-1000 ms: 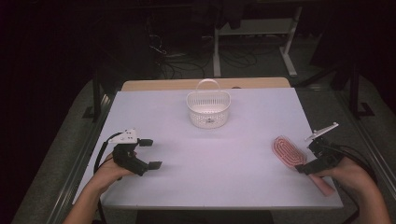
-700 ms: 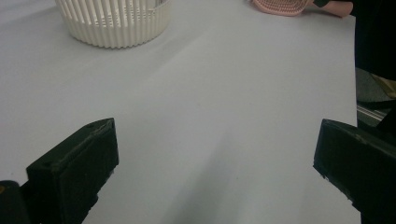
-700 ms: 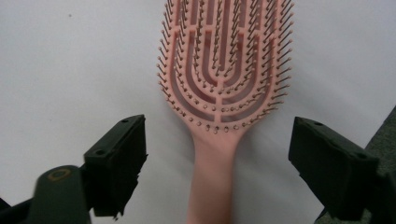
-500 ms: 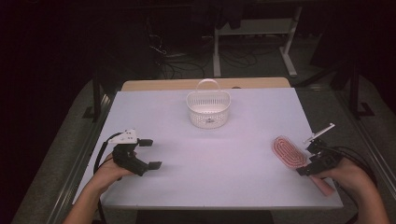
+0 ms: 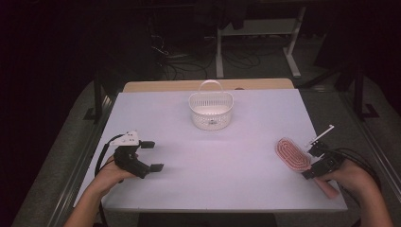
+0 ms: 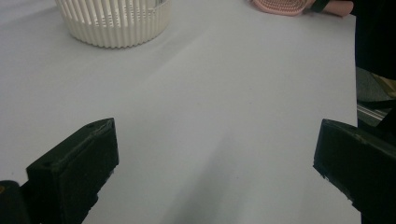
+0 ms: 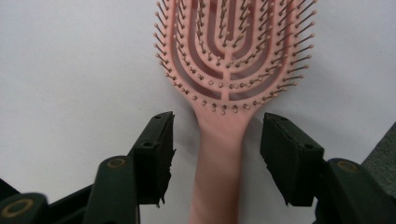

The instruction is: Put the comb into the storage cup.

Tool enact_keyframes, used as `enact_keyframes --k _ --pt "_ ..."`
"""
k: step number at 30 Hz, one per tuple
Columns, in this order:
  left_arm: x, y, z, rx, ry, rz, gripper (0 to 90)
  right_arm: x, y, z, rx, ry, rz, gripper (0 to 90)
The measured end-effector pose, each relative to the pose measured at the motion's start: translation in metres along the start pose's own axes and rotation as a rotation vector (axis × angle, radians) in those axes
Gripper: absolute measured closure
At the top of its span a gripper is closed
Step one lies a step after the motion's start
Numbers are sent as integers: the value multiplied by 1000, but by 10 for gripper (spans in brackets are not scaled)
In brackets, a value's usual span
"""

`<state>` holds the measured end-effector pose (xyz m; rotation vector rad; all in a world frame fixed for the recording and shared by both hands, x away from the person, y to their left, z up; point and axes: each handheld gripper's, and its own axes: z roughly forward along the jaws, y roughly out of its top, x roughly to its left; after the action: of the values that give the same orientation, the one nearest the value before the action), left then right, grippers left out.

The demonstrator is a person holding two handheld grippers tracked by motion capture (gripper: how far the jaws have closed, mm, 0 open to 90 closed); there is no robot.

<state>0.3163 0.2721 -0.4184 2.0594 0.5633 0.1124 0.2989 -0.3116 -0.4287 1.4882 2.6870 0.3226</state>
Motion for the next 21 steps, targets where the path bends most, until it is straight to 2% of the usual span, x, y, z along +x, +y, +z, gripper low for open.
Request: enact_keyframes --k 6,21 --pt "0 0 0 1 0 0 1 0 1 3 32 -7 1 493" --pt "0 0 0 1 0 0 1 -1 6 5 66 0 1 651"
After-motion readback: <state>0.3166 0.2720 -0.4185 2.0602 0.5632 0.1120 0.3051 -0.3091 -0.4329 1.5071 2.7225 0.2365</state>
